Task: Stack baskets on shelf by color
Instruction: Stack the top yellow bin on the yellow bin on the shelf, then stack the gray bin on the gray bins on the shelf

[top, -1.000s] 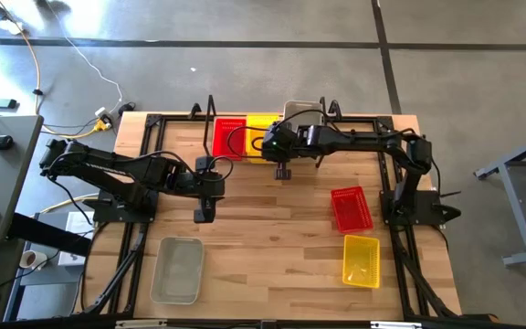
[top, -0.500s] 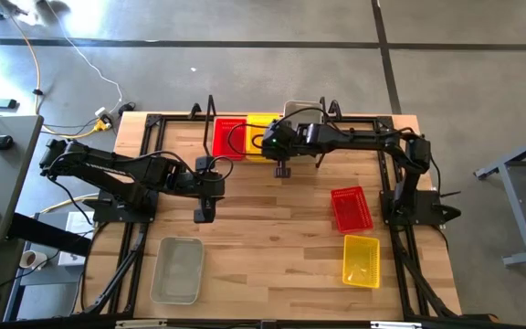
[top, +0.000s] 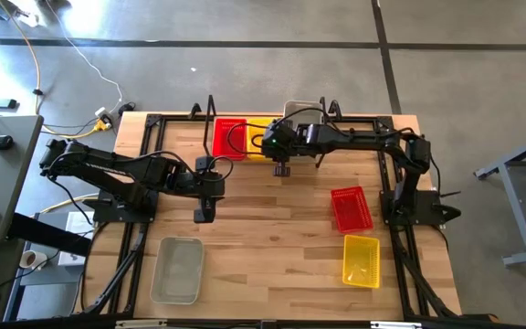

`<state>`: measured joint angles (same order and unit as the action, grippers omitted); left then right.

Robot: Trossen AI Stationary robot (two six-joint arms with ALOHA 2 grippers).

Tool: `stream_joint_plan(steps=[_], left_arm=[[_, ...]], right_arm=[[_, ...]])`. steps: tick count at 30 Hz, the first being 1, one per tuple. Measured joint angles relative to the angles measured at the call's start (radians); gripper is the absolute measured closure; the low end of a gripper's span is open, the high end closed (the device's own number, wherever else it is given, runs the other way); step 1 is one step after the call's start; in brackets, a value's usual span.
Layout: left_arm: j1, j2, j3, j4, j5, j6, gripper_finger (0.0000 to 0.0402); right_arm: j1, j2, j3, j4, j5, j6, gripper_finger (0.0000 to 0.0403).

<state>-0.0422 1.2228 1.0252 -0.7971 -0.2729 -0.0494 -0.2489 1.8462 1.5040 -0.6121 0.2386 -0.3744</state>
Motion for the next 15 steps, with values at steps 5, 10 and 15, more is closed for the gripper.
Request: stream_joint_plan(steps=[5,10,15], left_arm=[[0.0,0.0,0.0,-0.014,0.0,-0.005,0.0271],[0.0,0.0,0.0,-0.023,0.007,-0.035,0.0271],[0.0,0.0,0.0,-0.027,0.073,-0.038,0.0271]], right_arm=[[0.002,-0.001,0.03,-0.035,-0.003,0.001,0.0309],[0.002,-0.002,0.078,-0.093,-0.005,0.033,0.0308],[0.002,-0.002,0.098,-0.116,-0.006,0.056,0.0308]])
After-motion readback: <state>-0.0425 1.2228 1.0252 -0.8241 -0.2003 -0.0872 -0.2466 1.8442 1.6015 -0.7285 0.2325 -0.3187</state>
